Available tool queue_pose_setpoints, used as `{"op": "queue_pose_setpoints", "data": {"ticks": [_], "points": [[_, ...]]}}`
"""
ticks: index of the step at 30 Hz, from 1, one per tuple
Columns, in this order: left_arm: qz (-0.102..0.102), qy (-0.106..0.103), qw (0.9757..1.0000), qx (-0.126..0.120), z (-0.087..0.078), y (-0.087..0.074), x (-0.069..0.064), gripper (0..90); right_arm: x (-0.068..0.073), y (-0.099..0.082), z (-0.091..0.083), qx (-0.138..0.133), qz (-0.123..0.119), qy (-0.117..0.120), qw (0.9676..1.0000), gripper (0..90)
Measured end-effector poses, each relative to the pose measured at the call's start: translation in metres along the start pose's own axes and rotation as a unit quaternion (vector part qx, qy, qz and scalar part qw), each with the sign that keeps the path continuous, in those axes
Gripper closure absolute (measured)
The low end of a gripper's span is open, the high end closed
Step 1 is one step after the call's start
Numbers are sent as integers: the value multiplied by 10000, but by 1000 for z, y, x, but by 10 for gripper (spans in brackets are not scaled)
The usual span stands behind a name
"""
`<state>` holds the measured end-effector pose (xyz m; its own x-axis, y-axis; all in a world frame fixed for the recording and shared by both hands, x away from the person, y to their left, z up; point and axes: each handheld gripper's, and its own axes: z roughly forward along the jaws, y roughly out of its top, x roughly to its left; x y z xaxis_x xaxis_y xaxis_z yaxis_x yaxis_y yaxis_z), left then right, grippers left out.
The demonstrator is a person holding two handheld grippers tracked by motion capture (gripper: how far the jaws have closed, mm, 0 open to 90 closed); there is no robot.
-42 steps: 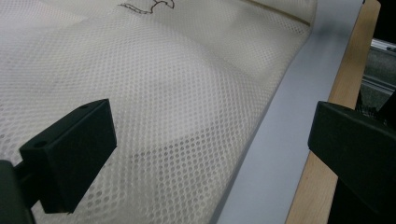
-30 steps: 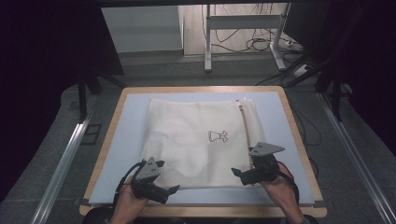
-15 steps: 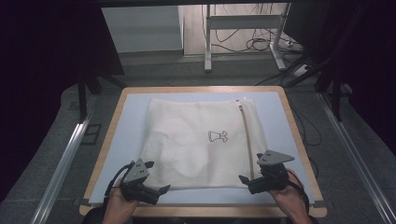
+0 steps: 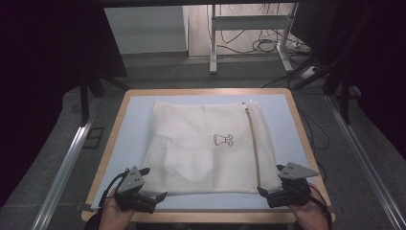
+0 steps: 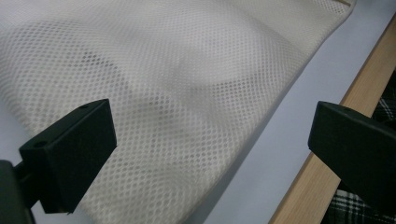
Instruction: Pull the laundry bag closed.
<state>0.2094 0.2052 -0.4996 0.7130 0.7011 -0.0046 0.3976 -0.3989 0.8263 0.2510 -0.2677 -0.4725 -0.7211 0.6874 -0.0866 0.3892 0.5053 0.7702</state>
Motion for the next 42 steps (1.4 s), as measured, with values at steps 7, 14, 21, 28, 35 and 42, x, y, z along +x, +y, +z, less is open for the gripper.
{"op": "queue_pose_setpoints", "data": {"ticks": [7,14,21,28,35,42], "points": [[-74,162,9998,1,-10,-9,5,9,-1,-10,-12,-47,92,-132,9999,0],[-191,291,9994,8,-17,-17,10,9,-2,-20,-19,-31,210,-178,9996,0],[-285,406,9988,22,-24,-26,14,9,-3,-31,-23,37,325,-212,9992,0],[-510,348,9980,128,-27,-37,20,9,-5,-41,-27,121,501,-156,9985,0],[-572,308,9978,119,-28,-37,21,13,-7,-42,-26,173,604,-60,9980,0],[-581,302,9977,155,-26,-37,21,13,-9,-42,-25,206,666,-12,9976,0]]}}
